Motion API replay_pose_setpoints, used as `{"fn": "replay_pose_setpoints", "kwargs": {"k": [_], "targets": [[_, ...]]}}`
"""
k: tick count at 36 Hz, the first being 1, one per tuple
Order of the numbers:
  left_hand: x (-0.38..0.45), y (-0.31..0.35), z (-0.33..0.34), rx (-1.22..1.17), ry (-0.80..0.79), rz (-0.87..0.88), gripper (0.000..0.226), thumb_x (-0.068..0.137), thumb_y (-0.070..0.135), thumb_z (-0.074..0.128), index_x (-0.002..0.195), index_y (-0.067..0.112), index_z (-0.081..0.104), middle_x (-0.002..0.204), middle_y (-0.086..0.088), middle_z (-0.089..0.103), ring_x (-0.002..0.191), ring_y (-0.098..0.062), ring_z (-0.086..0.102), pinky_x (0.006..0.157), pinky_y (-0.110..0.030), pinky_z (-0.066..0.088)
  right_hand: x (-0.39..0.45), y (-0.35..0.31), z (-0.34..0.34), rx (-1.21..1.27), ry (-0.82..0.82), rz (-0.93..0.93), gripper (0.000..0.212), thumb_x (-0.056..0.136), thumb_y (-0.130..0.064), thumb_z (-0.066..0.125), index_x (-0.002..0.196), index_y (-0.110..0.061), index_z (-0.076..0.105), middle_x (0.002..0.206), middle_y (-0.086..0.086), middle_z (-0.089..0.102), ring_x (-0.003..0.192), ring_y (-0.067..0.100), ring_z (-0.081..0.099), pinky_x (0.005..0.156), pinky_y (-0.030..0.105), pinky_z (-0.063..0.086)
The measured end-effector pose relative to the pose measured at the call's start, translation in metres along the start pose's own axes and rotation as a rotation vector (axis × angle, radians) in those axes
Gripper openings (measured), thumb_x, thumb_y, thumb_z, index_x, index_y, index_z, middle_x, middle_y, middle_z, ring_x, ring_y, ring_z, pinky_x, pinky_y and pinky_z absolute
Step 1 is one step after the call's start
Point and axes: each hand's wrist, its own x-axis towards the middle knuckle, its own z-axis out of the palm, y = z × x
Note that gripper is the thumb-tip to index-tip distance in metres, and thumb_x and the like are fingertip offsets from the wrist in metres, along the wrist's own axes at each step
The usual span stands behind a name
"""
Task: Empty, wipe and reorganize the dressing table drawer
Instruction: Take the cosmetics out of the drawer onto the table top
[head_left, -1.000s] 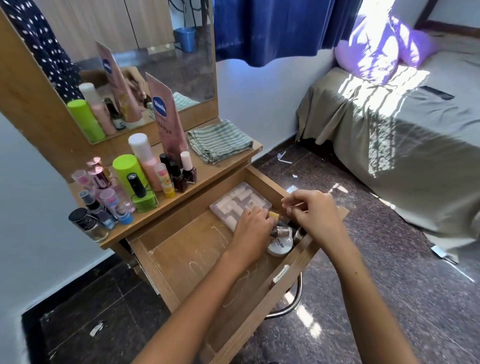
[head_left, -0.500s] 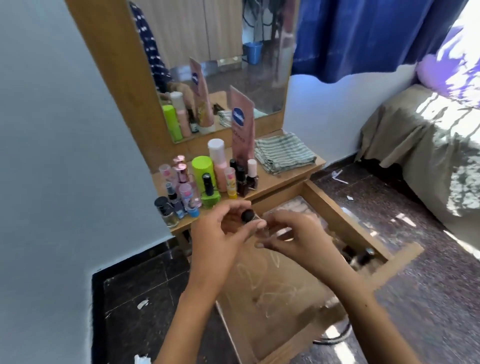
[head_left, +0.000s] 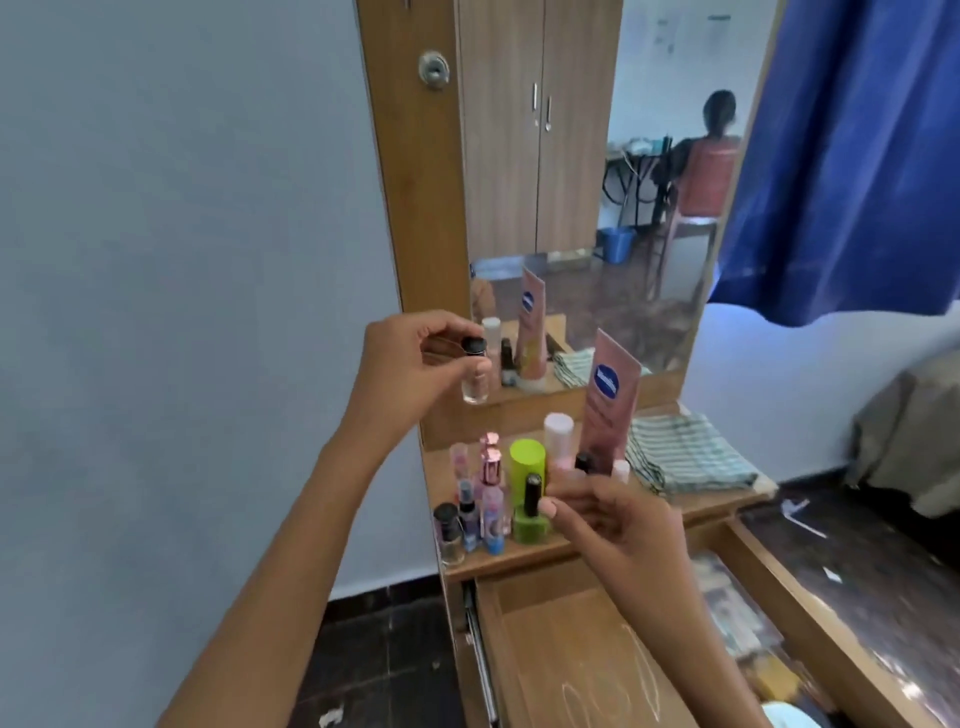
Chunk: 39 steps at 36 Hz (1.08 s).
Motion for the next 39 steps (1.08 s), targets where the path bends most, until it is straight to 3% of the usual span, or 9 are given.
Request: {"fn": "replay_pose_setpoints", "kwargs": {"k": [6, 11, 16, 20, 26, 30, 39], "targets": [[0.022, -0.040, 0.025, 0.028, -0.146, -0.005, 0.030, 0.066, 0.003, 0.083, 0.092, 0.015, 0.073, 0.086, 0.006, 0.071, 0.077, -0.003, 0.068, 0.076, -0.018, 0.055, -0.015, 0.009, -0.002, -0.089, -0.029, 0.023, 0.013, 0.080, -0.013, 0.076, 0.077, -0.026, 0.075, 0.067, -0.015, 0.072, 0.067, 0.004, 0.069, 0.064, 0.013, 0.052], [0.026, -0.063, 0.043, 0.077, -0.258, -0.014, 0.031, 0.068, 0.006, 0.083, 0.097, 0.012, 0.073, 0.091, 0.003, 0.070, 0.082, -0.003, 0.066, 0.075, -0.013, 0.053, -0.025, 0.018, -0.008, -0.122, -0.013, 0.049, 0.012, 0.079, -0.016, 0.076, 0.077, -0.027, 0.074, 0.067, -0.012, 0.072, 0.066, 0.006, 0.069, 0.064, 0.024, 0.057], [0.025, -0.075, 0.057, 0.150, -0.356, -0.030, 0.029, 0.068, 0.011, 0.084, 0.096, 0.014, 0.074, 0.091, 0.004, 0.069, 0.083, -0.007, 0.066, 0.076, -0.019, 0.054, -0.032, 0.022, -0.014, -0.143, -0.020, 0.064, 0.009, 0.080, -0.017, 0.075, 0.082, -0.025, 0.075, 0.069, -0.012, 0.073, 0.067, 0.003, 0.069, 0.063, 0.020, 0.055], [0.023, -0.077, 0.064, 0.171, -0.423, -0.071, 0.030, 0.065, 0.010, 0.086, 0.091, 0.013, 0.073, 0.088, 0.000, 0.071, 0.080, -0.007, 0.067, 0.076, -0.023, 0.057, -0.036, 0.023, -0.017, -0.149, -0.034, 0.071, 0.007, 0.083, -0.017, 0.073, 0.080, -0.024, 0.073, 0.069, -0.011, 0.072, 0.068, 0.006, 0.070, 0.067, 0.026, 0.056], [0.023, -0.081, 0.068, 0.172, -0.525, -0.087, 0.028, 0.066, 0.004, 0.084, 0.091, 0.006, 0.073, 0.091, -0.004, 0.071, 0.084, -0.008, 0.067, 0.072, -0.013, 0.053, -0.040, 0.025, -0.021, -0.158, -0.041, 0.089, 0.007, 0.084, -0.018, 0.072, 0.080, -0.024, 0.073, 0.071, -0.010, 0.073, 0.069, 0.005, 0.069, 0.067, 0.024, 0.056], [0.024, -0.081, 0.068, 0.174, -0.611, -0.090, 0.025, 0.069, -0.002, 0.079, 0.090, 0.010, 0.071, 0.091, -0.004, 0.071, 0.084, -0.007, 0.067, 0.070, -0.013, 0.053, -0.042, 0.029, -0.024, -0.148, -0.030, 0.105, 0.008, 0.083, -0.017, 0.072, 0.079, -0.024, 0.073, 0.072, -0.007, 0.073, 0.068, 0.005, 0.070, 0.066, 0.025, 0.057], [0.020, -0.086, 0.068, 0.180, -0.624, -0.077, 0.031, 0.074, -0.010, 0.072, 0.088, 0.018, 0.070, 0.090, -0.003, 0.072, 0.079, -0.004, 0.068, 0.068, -0.014, 0.053, -0.045, 0.034, -0.029, -0.135, -0.024, 0.109, 0.007, 0.082, -0.017, 0.072, 0.080, -0.023, 0.074, 0.071, -0.005, 0.073, 0.067, 0.008, 0.070, 0.066, 0.025, 0.057]]}}
